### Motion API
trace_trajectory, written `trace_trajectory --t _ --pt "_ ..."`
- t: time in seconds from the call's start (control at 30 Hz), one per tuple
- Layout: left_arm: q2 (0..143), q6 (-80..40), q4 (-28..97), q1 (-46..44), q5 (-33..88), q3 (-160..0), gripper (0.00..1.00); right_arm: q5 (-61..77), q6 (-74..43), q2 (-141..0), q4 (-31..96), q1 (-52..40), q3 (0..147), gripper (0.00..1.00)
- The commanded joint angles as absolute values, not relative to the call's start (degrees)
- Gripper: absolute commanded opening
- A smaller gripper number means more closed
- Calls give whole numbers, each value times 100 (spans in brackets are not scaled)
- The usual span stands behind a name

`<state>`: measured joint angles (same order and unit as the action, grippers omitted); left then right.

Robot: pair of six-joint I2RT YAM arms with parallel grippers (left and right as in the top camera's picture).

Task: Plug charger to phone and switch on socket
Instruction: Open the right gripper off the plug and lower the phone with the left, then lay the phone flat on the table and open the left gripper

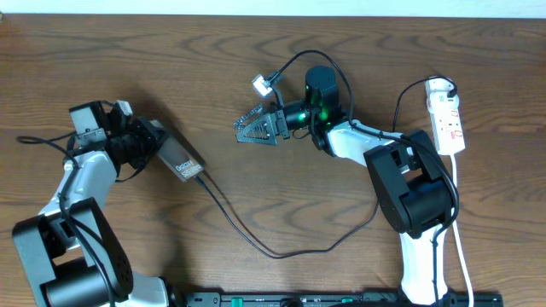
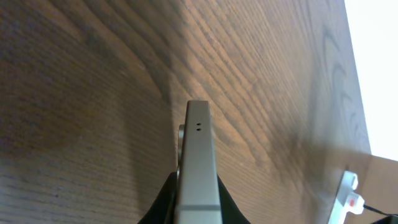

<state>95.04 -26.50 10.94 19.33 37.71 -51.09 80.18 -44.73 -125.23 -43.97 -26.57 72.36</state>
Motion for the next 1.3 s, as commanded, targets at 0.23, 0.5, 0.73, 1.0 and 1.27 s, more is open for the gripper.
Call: trace_trajectory --t 0.23,0.5,0.73,1.0,1.27 --pt "10158 -2578 1131 1850 3710 -5078 7 8162 -4403 -12486 -4388 -2635 7336 99" --pt "10272 -2576 1135 1850 3682 -5078 7 8162 -4364 -12486 -4388 -2635 7336 99" --pt "10272 -2574 1157 1850 3680 -5078 7 8162 -4364 -12486 -4388 -2635 7336 99" --pt "10276 -2574 1308 1850 3680 -5078 7 8162 -4366 -12486 -4388 -2635 7336 99" --pt "10276 -2578 1417 1850 3677 -5078 7 8162 -4366 -12486 -4366 -2635 7336 99"
